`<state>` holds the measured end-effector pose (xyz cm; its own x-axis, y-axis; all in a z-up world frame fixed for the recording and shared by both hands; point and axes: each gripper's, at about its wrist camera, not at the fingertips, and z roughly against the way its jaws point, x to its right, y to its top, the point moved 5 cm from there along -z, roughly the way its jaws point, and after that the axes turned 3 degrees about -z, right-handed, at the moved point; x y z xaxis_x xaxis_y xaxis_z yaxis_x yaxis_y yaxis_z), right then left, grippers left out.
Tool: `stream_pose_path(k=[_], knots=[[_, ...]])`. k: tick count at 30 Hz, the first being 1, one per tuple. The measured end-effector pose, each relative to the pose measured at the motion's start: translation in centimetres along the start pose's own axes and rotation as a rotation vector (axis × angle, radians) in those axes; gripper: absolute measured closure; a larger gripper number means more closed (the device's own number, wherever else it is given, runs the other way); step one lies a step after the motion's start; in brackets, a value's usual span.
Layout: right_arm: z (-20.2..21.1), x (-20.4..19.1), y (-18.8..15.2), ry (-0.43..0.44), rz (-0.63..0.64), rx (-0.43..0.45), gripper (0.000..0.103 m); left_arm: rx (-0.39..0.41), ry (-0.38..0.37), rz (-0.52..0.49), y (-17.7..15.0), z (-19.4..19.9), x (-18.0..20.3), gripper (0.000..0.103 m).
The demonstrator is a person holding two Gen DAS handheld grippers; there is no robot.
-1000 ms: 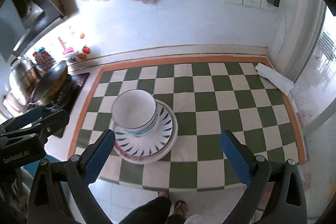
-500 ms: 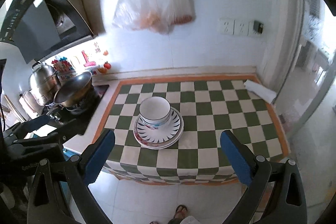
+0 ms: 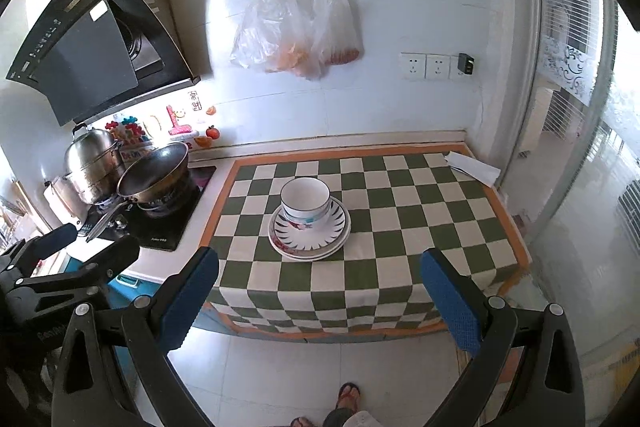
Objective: Organize plates and bowls
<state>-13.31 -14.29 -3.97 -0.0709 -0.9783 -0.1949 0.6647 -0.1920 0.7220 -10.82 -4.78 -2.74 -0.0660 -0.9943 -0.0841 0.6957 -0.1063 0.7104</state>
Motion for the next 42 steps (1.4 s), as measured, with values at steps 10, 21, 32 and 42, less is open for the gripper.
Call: stream_pose_path(k=[10,21,32,42], knots=[[1.8,0.7,-0.8,-0.021,-0.007,-0.014,0.0,-0.035,0.002,0.012,-1.3,0.9,0.0,0.0],[0.9,0.8,-0.6,-0.02,0.004,-0.033,0.0,-0.03,0.001,0.015,-1.2,1.0,-0.1,0.0],[0.0,1.1,-0.5,-0.023,0.006,-0.042,0.0,-0.042,-0.007,0.014,-1.1,0.4,-0.9,0.0],[-0.6,1.3,-0.2,-0.027,0.005,-0.048,0.0,-0.034,-0.011,0.018,-1.1,0.2,-1.1,0.0]])
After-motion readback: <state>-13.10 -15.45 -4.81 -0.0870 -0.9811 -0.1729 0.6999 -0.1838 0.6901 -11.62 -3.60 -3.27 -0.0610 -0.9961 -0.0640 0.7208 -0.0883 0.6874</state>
